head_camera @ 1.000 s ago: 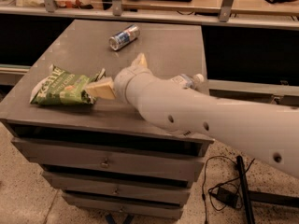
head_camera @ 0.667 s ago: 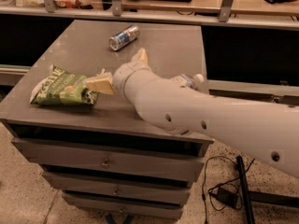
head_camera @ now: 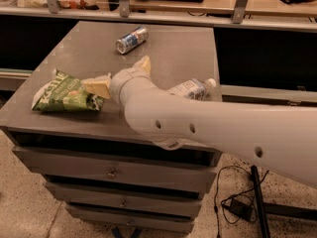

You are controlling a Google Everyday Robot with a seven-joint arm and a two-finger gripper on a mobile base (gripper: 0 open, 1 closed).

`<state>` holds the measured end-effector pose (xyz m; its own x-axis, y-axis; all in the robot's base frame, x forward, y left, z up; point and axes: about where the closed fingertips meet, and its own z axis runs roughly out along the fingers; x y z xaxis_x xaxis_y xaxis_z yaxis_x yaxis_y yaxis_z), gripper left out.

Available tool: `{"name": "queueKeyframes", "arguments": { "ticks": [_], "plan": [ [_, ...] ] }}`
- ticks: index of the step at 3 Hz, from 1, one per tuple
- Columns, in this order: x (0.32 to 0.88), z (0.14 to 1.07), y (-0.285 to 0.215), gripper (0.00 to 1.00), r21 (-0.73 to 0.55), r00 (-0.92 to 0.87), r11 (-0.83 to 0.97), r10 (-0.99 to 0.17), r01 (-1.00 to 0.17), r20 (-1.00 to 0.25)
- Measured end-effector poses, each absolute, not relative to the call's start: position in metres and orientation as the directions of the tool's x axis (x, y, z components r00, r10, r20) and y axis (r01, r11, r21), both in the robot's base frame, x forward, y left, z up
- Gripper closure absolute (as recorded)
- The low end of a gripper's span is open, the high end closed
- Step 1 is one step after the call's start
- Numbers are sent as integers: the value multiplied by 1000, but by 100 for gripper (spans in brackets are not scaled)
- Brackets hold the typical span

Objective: Place redbull can upright

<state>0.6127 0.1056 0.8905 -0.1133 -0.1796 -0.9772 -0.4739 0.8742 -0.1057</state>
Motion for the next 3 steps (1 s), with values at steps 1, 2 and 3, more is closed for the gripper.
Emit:
{"name": "queueKeyframes", "arguments": {
  "ticks": [1, 2, 3],
  "plan": [
    [636, 889, 122, 0, -94, -112, 902, -154, -420, -982],
    [659, 897, 134, 0, -119, -84, 916, -163, -384, -983],
    [683, 903, 142, 0, -147, -70, 928, -181, -343, -981]
  ]
}}
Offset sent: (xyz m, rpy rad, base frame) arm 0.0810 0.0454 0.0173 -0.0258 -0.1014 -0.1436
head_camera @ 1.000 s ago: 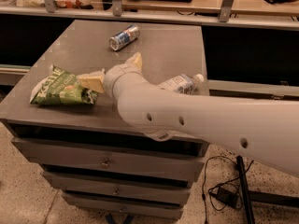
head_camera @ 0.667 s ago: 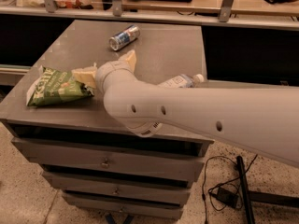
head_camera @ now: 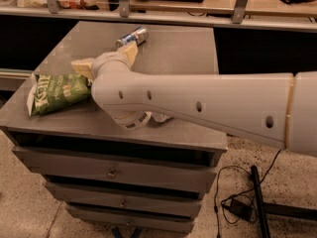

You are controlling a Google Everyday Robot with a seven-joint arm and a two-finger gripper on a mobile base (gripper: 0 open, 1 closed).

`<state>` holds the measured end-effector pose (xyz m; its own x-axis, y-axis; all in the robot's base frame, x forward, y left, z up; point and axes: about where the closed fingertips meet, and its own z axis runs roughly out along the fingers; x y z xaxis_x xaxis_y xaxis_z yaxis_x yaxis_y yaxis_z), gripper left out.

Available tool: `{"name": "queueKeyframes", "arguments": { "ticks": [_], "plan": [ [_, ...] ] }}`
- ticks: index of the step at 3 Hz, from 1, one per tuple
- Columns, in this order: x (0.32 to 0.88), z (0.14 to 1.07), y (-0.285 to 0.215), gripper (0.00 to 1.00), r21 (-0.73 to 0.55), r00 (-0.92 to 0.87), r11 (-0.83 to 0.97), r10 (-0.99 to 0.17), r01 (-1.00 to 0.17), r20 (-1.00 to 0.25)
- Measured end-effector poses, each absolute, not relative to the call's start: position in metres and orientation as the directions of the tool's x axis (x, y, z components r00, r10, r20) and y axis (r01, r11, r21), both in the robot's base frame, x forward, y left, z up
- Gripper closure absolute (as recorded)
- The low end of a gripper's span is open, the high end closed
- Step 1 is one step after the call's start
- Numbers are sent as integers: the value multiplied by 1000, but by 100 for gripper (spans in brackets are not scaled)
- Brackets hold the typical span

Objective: Place redbull can upright

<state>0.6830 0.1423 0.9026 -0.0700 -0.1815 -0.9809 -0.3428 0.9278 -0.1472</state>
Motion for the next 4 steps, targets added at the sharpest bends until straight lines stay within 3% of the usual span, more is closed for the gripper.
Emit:
{"name": "queueKeyframes", "arguments": {
  "ticks": [4],
  "plan": [
    [788, 902, 147, 0, -84, -112, 986, -101, -146, -989]
  ]
}}
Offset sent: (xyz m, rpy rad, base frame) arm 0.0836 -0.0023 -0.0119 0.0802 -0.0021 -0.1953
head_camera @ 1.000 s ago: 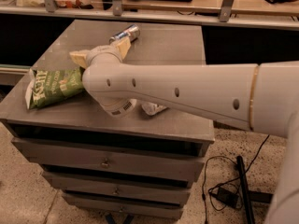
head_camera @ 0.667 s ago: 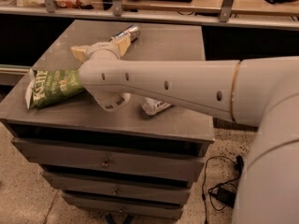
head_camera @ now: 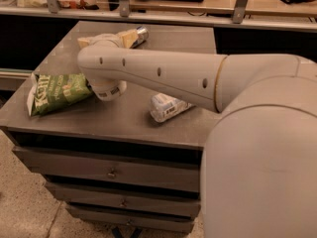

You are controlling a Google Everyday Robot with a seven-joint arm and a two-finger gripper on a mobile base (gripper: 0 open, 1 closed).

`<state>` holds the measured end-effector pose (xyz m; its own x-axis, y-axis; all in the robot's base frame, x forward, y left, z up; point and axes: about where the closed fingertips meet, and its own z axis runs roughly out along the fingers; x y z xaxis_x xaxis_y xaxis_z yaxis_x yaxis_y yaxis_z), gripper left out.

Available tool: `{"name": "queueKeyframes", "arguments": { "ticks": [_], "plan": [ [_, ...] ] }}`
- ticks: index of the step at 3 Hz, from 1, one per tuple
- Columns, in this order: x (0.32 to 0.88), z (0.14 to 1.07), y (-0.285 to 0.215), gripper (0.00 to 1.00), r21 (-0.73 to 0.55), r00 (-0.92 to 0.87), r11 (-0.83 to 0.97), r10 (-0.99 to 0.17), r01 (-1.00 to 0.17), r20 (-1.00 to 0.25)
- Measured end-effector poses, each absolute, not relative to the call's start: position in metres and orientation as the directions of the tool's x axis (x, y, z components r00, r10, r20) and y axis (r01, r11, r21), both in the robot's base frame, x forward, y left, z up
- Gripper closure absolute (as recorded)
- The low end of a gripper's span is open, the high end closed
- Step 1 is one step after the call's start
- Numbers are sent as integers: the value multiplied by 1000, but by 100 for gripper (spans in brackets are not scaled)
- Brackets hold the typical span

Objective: Place redbull can upright

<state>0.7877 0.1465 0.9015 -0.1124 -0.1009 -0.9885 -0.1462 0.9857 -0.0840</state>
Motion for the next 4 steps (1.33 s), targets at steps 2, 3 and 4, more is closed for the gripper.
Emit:
{"name": "queueKeyframes", "arguments": {
  "ticks": [2, 3, 4],
  "plan": [
    [843, 898, 143, 0, -29, -141, 999, -34, -39, -989],
    [856, 888, 139, 0, -27, -147, 1000, -25, 11, -989],
    [858, 873, 133, 0, -37, -171, 997, -25, 69, -985]
  ]
}}
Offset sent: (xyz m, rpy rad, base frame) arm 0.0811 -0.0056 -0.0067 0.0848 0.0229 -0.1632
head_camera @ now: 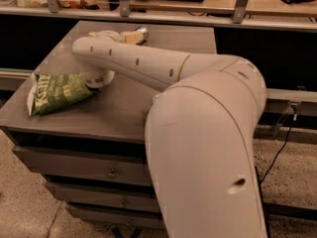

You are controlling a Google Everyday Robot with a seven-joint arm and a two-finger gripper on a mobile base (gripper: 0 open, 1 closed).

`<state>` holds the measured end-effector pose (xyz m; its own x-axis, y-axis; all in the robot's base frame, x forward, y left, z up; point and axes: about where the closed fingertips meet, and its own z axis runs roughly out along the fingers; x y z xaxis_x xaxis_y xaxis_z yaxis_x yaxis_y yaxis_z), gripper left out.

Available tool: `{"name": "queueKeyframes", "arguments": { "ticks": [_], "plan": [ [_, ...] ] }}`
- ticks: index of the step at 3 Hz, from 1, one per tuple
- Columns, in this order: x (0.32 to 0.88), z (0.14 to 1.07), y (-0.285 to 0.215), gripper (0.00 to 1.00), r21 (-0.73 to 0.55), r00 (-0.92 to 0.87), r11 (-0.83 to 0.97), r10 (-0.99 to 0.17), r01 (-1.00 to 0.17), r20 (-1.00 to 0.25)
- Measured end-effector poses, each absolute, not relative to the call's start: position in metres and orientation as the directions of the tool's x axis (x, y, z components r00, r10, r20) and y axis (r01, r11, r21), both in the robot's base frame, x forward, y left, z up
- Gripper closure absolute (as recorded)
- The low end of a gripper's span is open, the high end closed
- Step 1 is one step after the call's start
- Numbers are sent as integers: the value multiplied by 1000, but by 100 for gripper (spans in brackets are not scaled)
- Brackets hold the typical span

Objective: Place redbull can upright

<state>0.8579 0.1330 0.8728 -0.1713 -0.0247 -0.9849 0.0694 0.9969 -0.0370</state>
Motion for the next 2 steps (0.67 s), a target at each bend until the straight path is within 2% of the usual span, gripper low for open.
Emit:
{"name": "queueKeyframes", "arguments": {
  "ticks": [1, 2],
  "plan": [
    [854, 864, 123, 18, -54, -203, 989, -26, 135, -979],
    [849, 865, 113, 42, -64, -215, 979, -21, 193, -976]
  ]
}}
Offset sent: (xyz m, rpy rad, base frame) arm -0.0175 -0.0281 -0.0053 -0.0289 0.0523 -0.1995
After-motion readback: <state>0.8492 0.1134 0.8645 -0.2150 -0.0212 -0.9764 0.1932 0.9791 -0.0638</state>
